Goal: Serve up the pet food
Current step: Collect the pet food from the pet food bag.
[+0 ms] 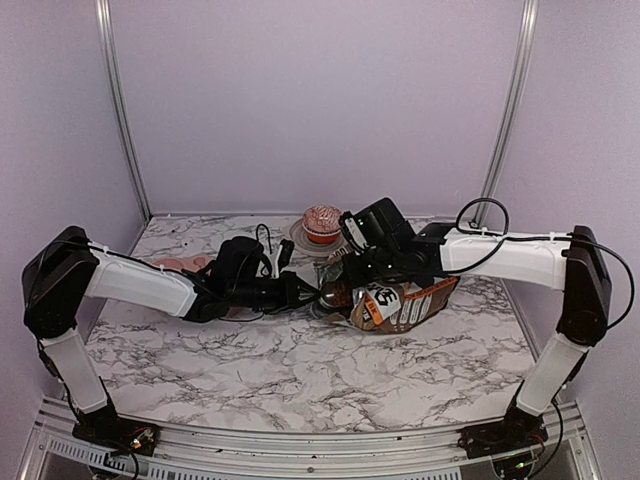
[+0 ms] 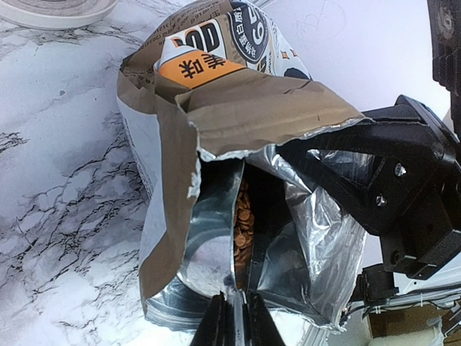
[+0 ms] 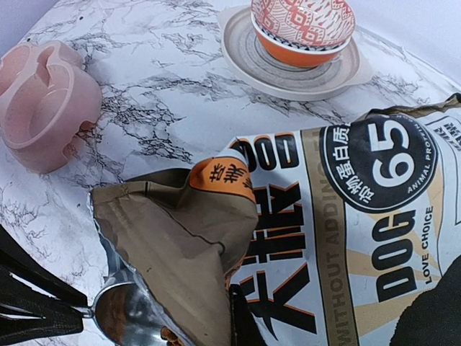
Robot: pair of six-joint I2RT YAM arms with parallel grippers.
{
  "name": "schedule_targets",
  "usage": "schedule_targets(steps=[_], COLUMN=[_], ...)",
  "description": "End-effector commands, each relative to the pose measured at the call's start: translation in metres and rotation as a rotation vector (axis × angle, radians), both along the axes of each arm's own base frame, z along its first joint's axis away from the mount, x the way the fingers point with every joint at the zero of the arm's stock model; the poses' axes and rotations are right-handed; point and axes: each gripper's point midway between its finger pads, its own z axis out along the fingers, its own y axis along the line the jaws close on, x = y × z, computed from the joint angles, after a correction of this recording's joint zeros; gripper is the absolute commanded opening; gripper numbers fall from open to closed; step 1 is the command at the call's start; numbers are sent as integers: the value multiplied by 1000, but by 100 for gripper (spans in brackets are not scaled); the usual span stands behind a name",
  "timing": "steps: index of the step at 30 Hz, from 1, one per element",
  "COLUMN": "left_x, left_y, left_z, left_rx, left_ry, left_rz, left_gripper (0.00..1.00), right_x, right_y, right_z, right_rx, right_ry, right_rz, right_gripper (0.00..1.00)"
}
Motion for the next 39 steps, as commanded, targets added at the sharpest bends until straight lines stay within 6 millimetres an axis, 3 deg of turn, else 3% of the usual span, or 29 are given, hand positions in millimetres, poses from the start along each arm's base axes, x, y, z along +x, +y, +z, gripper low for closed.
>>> schedule_targets(steps=[1, 39], left_x=[3, -4], left_y=[-3, 15], left_z=[44, 67], left_rx=[-107, -171], left_ry=[-66, -71], left_rz=[-12, -74], left_gripper=[0, 0], right_x=[19, 27], right_y=[-11, -17], right_z=[38, 58], right_rx=[71, 119], right_ry=[-99, -121], right_rz=[-64, -60], right_gripper=[0, 0])
